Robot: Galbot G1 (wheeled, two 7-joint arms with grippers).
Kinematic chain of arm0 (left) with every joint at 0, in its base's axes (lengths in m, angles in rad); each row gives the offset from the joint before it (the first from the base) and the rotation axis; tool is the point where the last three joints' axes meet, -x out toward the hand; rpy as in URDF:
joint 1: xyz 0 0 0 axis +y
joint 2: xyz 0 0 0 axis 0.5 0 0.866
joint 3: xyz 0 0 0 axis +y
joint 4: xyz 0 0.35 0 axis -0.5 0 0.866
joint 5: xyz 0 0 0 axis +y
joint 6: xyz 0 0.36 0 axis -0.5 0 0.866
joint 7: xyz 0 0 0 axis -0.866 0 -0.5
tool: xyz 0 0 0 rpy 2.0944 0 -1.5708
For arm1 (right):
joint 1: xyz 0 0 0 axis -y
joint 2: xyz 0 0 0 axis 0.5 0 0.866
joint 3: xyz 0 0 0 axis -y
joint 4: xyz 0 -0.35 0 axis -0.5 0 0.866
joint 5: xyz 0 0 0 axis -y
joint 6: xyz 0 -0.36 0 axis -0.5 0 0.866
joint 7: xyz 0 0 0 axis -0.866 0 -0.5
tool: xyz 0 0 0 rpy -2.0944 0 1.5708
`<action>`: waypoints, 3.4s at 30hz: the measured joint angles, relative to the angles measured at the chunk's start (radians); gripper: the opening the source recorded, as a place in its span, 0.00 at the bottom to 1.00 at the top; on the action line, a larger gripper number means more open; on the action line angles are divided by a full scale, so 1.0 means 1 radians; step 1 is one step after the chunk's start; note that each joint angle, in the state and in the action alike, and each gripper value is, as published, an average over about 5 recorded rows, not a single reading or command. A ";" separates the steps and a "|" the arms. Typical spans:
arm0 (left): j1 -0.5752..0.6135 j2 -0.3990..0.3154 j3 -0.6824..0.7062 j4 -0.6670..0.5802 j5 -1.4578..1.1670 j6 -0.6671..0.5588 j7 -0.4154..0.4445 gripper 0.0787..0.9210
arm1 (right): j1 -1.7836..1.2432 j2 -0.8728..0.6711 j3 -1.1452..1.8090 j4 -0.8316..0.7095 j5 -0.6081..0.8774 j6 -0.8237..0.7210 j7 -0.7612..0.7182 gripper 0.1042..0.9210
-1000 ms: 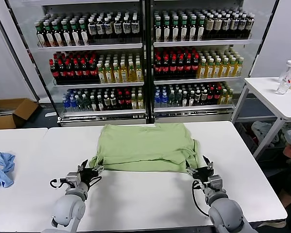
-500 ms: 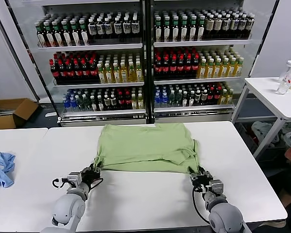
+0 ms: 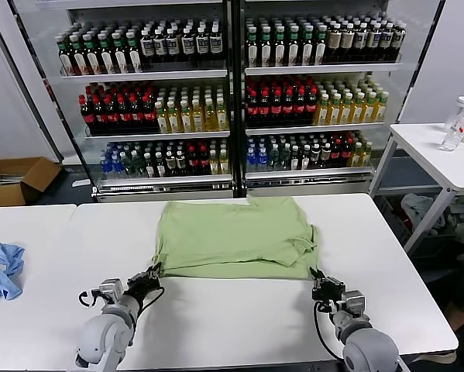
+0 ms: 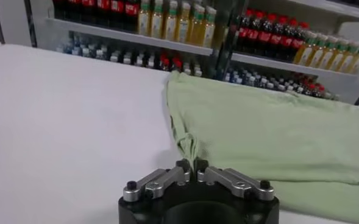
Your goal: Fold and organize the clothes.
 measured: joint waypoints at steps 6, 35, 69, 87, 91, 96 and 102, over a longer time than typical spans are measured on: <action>0.115 -0.023 -0.023 -0.106 0.009 0.003 -0.002 0.04 | -0.101 -0.036 0.042 0.086 -0.022 0.015 -0.012 0.02; 0.408 0.010 -0.160 -0.449 0.133 0.009 -0.009 0.56 | -0.255 -0.079 0.129 0.295 -0.107 -0.010 0.026 0.63; -0.393 0.060 0.152 0.320 0.151 0.038 -0.002 0.88 | 0.770 0.179 -0.316 -0.588 0.061 -0.167 0.041 0.88; -0.430 0.061 0.178 0.401 0.090 0.043 -0.002 0.41 | 0.862 0.268 -0.346 -0.842 0.078 -0.171 -0.046 0.46; -0.417 0.061 0.173 0.391 0.067 0.042 0.006 0.27 | 0.862 0.270 -0.351 -0.849 0.084 -0.159 -0.061 0.31; -0.396 0.067 0.159 0.371 0.026 0.042 0.013 0.10 | 0.849 0.263 -0.356 -0.827 0.088 -0.131 -0.070 0.14; -0.365 0.077 0.135 0.331 -0.027 0.037 0.017 0.01 | 0.816 0.235 -0.349 -0.747 0.105 -0.094 -0.066 0.00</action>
